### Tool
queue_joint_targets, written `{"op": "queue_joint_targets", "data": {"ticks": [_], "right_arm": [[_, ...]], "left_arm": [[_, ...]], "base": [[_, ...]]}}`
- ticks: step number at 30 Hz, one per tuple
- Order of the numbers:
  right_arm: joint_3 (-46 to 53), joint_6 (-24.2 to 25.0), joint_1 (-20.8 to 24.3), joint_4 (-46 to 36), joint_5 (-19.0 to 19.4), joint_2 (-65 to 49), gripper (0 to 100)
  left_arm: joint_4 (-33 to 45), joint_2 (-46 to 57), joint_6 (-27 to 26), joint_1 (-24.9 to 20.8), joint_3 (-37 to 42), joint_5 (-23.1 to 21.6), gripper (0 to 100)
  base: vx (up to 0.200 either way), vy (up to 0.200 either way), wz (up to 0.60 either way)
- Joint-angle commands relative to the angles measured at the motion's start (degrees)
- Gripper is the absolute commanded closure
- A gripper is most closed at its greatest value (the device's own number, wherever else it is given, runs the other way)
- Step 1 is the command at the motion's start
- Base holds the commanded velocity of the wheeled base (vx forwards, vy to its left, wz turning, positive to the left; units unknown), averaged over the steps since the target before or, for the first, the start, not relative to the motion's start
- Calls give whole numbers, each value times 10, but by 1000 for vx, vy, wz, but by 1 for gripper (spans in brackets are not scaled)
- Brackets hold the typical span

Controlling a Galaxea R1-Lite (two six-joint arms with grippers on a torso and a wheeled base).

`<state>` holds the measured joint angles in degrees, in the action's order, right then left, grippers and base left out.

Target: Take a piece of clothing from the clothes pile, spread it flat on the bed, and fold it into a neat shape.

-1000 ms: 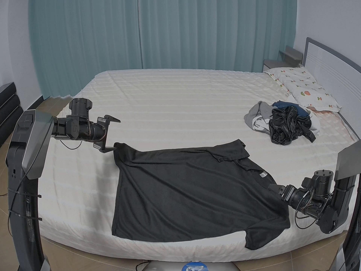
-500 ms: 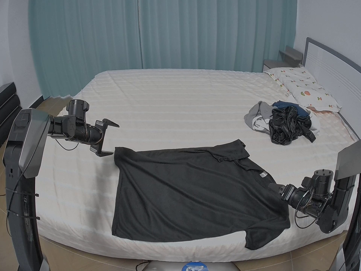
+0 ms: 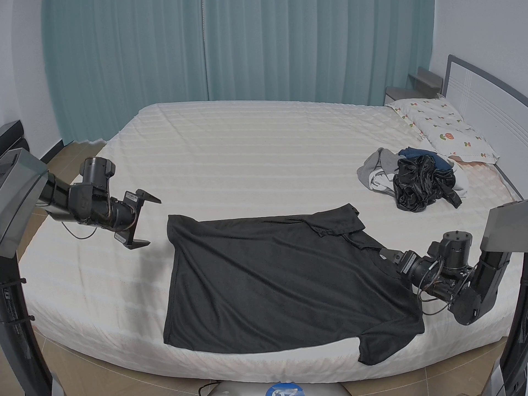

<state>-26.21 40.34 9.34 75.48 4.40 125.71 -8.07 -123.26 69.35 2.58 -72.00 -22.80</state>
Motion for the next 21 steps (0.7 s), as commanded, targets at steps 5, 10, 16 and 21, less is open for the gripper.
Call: {"op": "queue_joint_targets", "data": {"ticks": [5,10,16,21], "right_arm": [[-261,56,20,-206,-11,78,0],[-361,55,30,-282,-12,125,0],[-417,38,14,-338,-14,153,0],[-418,-28,5,-343,-9,160,0]], "left_arm": [[-199,80,38,-64,253,71,0],[-300,79,53,-79,333,83,0],[-402,72,71,-85,397,100,0],[-465,65,72,-85,432,109,0]], "base": [[0,0,0],[0,0,0],[0,0,0],[0,0,0]]}}
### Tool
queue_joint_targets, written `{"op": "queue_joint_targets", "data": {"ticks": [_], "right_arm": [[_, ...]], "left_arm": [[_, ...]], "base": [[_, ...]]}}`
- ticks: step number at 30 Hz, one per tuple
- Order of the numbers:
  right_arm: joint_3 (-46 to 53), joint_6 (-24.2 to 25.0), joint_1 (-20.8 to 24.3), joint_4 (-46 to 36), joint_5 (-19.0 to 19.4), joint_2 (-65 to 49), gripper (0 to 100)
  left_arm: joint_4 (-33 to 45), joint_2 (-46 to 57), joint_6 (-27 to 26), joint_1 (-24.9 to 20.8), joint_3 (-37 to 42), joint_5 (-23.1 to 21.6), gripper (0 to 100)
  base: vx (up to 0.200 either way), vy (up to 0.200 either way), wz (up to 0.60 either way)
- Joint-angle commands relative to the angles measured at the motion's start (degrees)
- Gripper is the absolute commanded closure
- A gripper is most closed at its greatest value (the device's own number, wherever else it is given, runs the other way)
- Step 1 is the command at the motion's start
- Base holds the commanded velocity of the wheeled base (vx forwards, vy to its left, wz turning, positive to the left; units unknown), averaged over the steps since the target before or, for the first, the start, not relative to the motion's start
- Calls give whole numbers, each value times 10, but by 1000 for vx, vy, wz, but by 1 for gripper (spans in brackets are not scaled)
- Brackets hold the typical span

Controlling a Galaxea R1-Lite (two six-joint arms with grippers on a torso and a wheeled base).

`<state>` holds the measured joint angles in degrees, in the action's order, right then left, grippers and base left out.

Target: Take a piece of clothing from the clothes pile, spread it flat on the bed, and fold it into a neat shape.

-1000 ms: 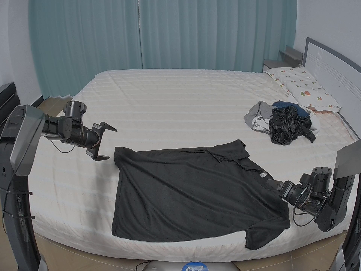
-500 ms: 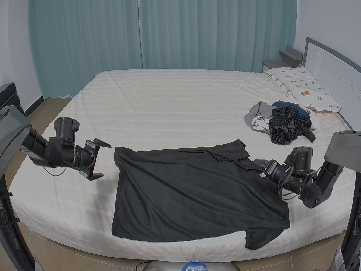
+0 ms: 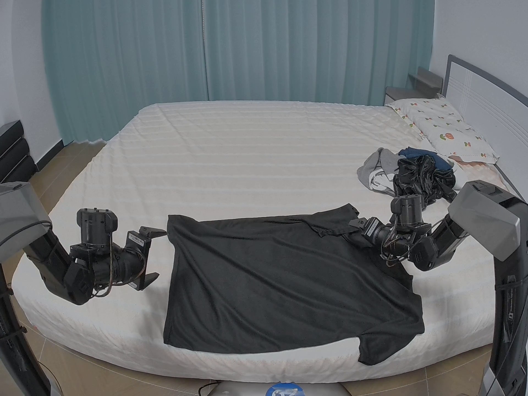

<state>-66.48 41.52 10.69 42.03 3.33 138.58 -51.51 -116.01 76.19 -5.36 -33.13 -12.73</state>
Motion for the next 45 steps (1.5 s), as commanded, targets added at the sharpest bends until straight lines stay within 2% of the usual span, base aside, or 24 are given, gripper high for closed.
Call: {"op": "queue_joint_targets", "data": {"ticks": [1,5,6,7,8,10,12,14,18,29,45], "right_arm": [[-15,-61,-7,-6,-1,34,0],[-16,-167,-8,1,-5,39,0],[-16,-167,-8,1,-5,39,0],[-16,-205,-8,3,-10,37,0],[-16,-209,-8,3,-10,37,0],[-30,-277,-4,6,-14,43,0],[-40,-326,-3,10,-17,56,0],[-56,-361,-2,16,-25,64,0],[-110,-398,1,15,-54,104,0],[-190,-412,-5,-13,-72,154,0],[-342,-405,-85,-10,-98,219,0]], "left_arm": [[-36,-12,3,-5,47,9,0],[-44,-17,3,-3,58,10,0],[-44,-17,3,-3,58,10,0],[-46,-17,3,-2,61,11,0],[-46,-17,3,-2,61,11,0],[-46,-15,3,-1,62,11,0],[-46,-16,3,-1,63,11,0],[-46,-16,3,0,67,11,0],[-46,-18,3,1,68,11,0],[-46,-19,3,1,68,11,0],[-46,-19,3,0,68,11,0]], "base": [[0,0,0],[0,0,0],[0,0,0],[0,0,0],[0,0,0],[0,0,0],[0,0,0],[0,0,0],[0,0,0],[0,0,0],[0,0,0]]}}
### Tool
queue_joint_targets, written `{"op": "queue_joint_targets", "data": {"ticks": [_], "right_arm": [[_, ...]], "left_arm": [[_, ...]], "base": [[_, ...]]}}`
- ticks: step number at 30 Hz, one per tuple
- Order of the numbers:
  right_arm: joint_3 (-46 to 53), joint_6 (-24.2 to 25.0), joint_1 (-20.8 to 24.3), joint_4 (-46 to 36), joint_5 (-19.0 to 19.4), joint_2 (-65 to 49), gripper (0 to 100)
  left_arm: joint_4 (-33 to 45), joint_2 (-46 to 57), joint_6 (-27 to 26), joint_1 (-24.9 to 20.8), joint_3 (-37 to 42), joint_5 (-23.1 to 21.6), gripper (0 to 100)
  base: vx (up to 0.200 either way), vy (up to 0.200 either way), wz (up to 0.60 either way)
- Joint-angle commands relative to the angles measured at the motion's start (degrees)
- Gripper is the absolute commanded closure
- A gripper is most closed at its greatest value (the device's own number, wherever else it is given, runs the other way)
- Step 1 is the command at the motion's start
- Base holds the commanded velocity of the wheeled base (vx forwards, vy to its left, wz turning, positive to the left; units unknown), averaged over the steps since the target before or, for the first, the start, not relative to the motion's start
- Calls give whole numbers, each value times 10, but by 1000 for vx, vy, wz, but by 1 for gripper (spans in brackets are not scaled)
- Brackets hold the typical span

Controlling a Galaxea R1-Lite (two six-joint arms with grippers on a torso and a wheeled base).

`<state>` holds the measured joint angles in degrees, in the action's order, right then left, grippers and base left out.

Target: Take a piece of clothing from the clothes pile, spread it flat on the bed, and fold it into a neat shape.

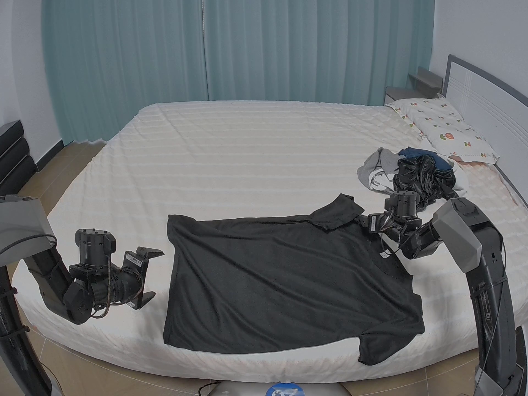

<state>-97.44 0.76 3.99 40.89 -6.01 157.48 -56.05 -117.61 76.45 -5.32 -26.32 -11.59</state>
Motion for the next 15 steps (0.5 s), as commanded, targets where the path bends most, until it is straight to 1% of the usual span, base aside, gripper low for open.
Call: {"op": "queue_joint_targets", "data": {"ticks": [1,4,7,12,14,15], "right_arm": [[-32,4,-18,2,-5,30,0],[-44,18,-24,2,-8,39,0],[-51,49,-27,11,-8,34,0],[-50,85,-27,10,-2,7,0],[-50,129,-24,2,0,-17,0],[-50,142,-23,0,1,-25,0]], "left_arm": [[0,-2,0,0,0,0,0],[0,-2,0,0,0,0,0],[0,-2,0,0,0,0,0],[0,-2,0,0,0,0,0],[0,-2,0,0,0,0,0],[0,-2,0,0,0,0,0]], "base": [[0,0,0],[0,0,0],[0,0,0],[0,0,0],[0,0,0],[0,0,0]]}}
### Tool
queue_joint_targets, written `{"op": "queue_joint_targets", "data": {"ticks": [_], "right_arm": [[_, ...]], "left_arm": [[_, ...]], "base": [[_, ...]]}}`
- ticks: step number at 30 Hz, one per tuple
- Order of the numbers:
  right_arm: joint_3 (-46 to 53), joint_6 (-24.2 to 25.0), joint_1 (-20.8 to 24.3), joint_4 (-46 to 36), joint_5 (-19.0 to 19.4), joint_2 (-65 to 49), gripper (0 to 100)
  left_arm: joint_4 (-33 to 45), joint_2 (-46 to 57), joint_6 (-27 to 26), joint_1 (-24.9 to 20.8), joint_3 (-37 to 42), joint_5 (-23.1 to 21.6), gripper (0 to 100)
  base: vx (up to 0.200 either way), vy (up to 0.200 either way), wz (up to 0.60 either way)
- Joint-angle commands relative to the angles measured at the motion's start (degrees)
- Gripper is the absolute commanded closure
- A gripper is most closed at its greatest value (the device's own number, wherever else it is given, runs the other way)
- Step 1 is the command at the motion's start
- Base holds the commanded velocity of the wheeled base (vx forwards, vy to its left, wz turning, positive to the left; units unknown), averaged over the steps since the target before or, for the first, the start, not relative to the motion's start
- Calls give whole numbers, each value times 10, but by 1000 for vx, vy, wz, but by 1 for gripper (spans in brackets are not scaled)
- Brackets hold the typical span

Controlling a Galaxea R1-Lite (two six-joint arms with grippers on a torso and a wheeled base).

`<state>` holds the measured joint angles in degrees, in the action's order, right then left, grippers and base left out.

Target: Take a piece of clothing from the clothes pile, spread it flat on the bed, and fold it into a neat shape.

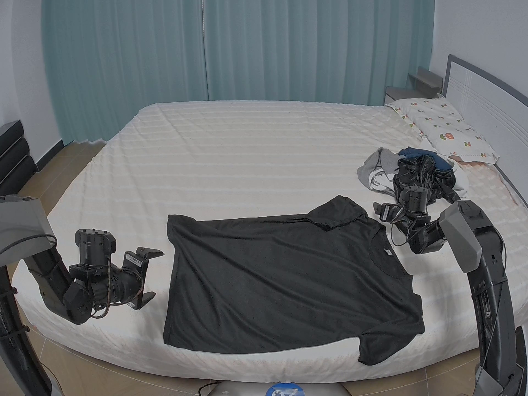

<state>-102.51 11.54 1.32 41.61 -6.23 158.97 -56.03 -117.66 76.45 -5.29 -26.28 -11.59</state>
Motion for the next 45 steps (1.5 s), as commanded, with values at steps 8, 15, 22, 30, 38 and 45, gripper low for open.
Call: {"op": "queue_joint_targets", "data": {"ticks": [8,15,22,30,38,45], "right_arm": [[6,159,57,-96,51,-116,0],[10,252,109,-159,78,-141,0],[-24,284,125,-210,82,-95,0],[-58,323,128,-257,83,-65,0],[-84,344,132,-283,85,-38,0],[-100,344,133,-283,83,-16,0]], "left_arm": [[0,-2,1,-1,-1,0,0],[0,-2,0,-1,0,0,0],[0,-3,0,-1,0,0,0],[0,-4,0,-1,0,1,0],[0,-4,0,-1,0,1,0],[0,-4,0,-1,0,1,0]], "base": [[0,0,0],[0,0,0],[0,0,0],[0,0,0],[0,0,0],[0,0,0]]}}
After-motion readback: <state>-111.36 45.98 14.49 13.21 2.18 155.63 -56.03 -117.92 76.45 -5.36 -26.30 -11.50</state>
